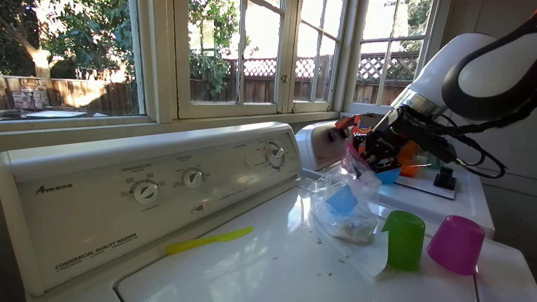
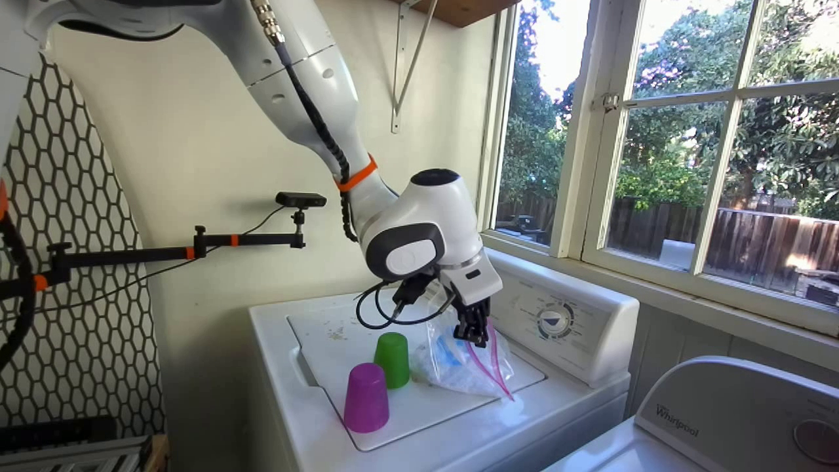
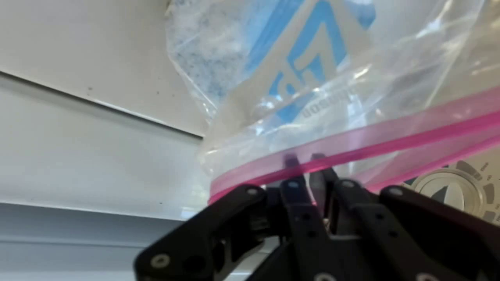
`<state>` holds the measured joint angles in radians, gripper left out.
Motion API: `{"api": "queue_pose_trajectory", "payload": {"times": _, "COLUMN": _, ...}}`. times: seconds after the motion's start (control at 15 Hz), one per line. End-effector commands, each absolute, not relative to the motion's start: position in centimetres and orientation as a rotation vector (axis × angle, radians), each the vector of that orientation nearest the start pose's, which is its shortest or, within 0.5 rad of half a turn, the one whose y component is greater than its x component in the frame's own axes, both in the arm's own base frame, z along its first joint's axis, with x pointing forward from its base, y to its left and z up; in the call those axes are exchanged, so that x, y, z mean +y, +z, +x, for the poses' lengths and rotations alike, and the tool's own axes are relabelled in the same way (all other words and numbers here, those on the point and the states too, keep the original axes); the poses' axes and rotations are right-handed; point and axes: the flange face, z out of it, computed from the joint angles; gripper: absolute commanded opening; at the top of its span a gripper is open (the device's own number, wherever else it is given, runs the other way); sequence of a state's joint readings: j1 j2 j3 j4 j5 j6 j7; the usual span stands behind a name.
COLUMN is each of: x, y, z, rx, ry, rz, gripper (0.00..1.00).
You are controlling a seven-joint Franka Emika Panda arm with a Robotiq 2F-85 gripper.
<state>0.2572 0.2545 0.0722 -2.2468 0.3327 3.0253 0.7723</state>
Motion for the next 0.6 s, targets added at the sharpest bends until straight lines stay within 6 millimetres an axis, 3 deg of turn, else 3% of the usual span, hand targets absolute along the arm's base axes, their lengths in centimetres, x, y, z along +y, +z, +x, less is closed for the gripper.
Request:
{"api": "queue_pose_trajectory", "payload": {"times": 0.0, "x": 15.9, "y": 31.2, "z": 54.2, "rx": 1.007, "ry": -0.620, "rz": -2.499, "gripper": 0.04}}
{"api": "queue_pose_trajectory", "payload": {"times": 0.2, "x": 15.8, "y": 30.8, "z": 53.9, "rx": 0.991, "ry": -0.631, "rz": -2.522, "gripper": 0.04}}
{"api": "queue_pose_trajectory", "payload": {"times": 0.33, "x": 16.8, "y": 30.9, "z": 53.7, "rx": 0.969, "ry": -0.578, "rz": -2.535, "gripper": 0.04}}
{"api": "queue_pose_trajectory", "payload": {"times": 0.4, "x": 17.6, "y": 31.1, "z": 53.6, "rx": 0.953, "ry": -0.552, "rz": -2.537, "gripper": 0.16}}
{"api": "queue_pose_trajectory", "payload": {"times": 0.53, "x": 18.8, "y": 31.3, "z": 53.4, "rx": 0.926, "ry": -0.511, "rz": -2.542, "gripper": 0.23}}
